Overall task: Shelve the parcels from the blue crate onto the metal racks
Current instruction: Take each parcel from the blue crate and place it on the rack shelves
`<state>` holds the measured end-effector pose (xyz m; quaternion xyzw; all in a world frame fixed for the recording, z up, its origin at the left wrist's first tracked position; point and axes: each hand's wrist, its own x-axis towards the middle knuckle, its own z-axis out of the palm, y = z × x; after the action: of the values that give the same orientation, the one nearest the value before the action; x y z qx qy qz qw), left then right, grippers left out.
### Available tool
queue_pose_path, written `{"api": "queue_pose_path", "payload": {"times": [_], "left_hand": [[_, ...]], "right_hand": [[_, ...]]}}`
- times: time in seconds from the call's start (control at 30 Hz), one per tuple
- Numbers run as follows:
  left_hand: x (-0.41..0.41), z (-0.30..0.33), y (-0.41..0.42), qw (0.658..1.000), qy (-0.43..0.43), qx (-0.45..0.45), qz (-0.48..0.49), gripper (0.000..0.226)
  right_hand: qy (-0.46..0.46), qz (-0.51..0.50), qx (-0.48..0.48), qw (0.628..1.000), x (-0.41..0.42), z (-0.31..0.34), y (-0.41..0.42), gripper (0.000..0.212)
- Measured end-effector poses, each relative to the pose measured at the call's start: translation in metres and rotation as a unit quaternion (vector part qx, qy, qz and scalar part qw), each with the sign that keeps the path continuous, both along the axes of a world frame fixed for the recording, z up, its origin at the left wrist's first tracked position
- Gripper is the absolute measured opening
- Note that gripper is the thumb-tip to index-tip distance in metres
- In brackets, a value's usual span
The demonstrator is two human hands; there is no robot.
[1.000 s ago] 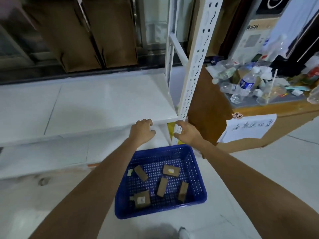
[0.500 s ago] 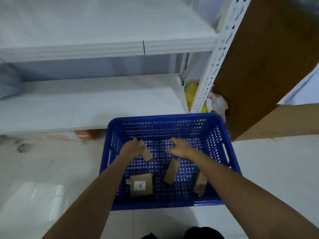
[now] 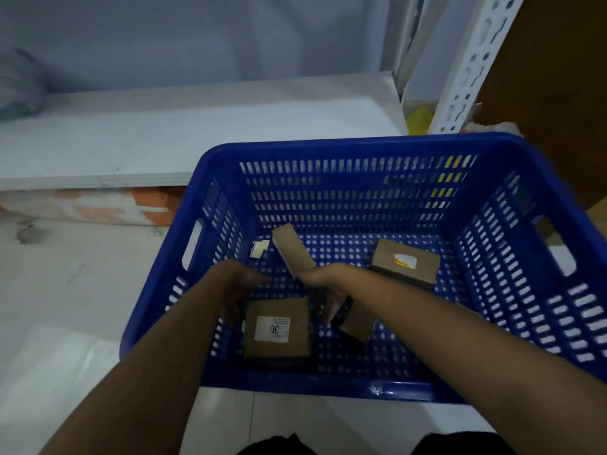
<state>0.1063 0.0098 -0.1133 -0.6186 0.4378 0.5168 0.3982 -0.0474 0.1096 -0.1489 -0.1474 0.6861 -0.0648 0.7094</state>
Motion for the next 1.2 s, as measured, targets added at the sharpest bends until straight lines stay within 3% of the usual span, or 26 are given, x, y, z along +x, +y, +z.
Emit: {"api": "queue_pose_path", "payload": {"times": [0.1,0.27,0.37,0.43,0.5,0.63,0.77,0.87,0.97,1.1,1.2], "left_hand": [[-0.001,-0.013,0.003,0.998,0.021,0.064,-0.005,0.076],[-0.009,0.0,-0.006,0.997,0.082,-0.006,-0.006,0.044],[-0.024,0.019,-0.013,0.987,0.147,-0.055,0.025,0.039],[-0.033,0.032,-0.013,0.982,0.169,-0.069,0.045,0.029],[-0.037,0.049,-0.009,0.981,0.178,-0.055,0.046,0.031],[-0.033,0.1,0.005,0.965,0.228,-0.087,0.097,0.055],[-0.037,0.196,0.028,0.926,0.323,-0.101,0.17,0.06],[-0.047,0.297,0.039,0.908,0.367,-0.086,0.181,0.051],[-0.055,0.408,0.045,0.895,0.393,-0.057,0.201,0.055],[-0.059,0.56,0.041,0.925,0.336,-0.081,0.159,0.084],[-0.065,0.681,0.036,0.935,0.304,-0.084,0.159,0.104]], "right_hand": [[-0.028,-0.055,-0.013,0.998,0.009,-0.003,-0.001,0.079],[0.028,-0.093,-0.083,0.992,0.003,0.014,0.0,0.046],[0.011,-0.189,-0.086,0.978,-0.017,0.026,-0.002,0.022],[0.001,-0.237,-0.078,0.968,-0.024,0.035,0.003,0.02],[0.006,-0.27,-0.095,0.958,-0.026,0.048,0.011,0.02],[0.026,-0.35,-0.165,0.922,-0.026,0.111,0.035,0.019],[0.048,-0.41,-0.263,0.872,-0.033,0.215,0.052,0.03],[0.03,-0.417,-0.293,0.86,-0.041,0.315,0.067,0.04],[0.022,-0.402,-0.307,0.863,-0.052,0.424,0.08,0.046],[-0.025,-0.368,-0.317,0.874,-0.074,0.578,0.096,0.022],[-0.019,-0.346,-0.301,0.888,-0.095,0.699,0.108,0.025]]}}
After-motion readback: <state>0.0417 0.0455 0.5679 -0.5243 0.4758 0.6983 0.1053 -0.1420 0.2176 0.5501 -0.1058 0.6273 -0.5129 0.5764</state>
